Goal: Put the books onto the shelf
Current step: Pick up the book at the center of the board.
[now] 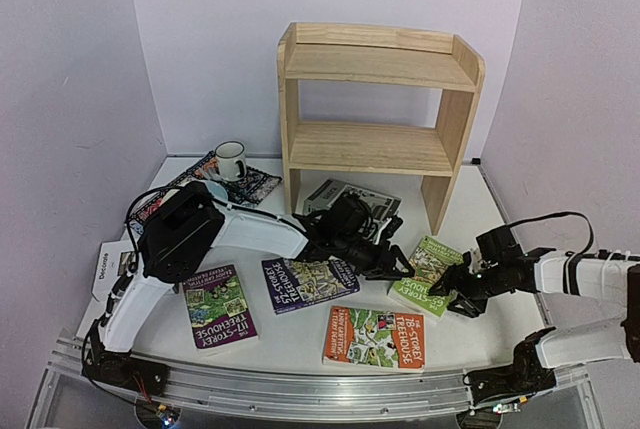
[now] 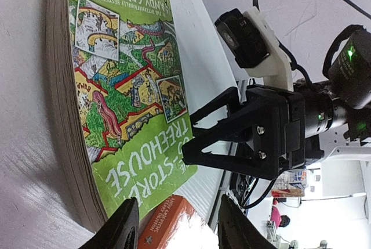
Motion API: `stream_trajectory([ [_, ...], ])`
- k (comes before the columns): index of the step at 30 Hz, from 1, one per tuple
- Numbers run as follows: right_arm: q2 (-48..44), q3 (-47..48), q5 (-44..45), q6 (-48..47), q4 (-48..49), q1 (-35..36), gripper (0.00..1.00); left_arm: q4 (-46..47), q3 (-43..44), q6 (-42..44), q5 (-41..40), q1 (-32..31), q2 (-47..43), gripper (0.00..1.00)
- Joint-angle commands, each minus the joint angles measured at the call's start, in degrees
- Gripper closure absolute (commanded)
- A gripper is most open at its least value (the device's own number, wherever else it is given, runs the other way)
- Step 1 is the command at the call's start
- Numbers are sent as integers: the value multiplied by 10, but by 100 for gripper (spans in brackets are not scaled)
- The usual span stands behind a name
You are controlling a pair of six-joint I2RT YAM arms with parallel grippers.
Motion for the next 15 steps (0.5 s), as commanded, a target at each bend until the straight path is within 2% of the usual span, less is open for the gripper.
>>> stream_trajectory([
  [1, 4, 7, -5, -4, -18, 3, 33, 4, -1, 5, -24, -1, -1, 47],
  [5, 5, 7, -4, -6, -19, 3, 32, -15, -16, 26, -77, -1, -13, 36],
  [9, 6, 5, -1, -7, -18, 3, 32, -27, -10, 33, -77, -1, 1, 34],
  [12, 7, 3, -1, -7, -18, 3, 32, -28, -5, 29, -61, -2, 10, 39],
  [15, 7, 4, -1, -7, -17, 3, 32, -28, 2, 29, -46, -5, 15, 50],
])
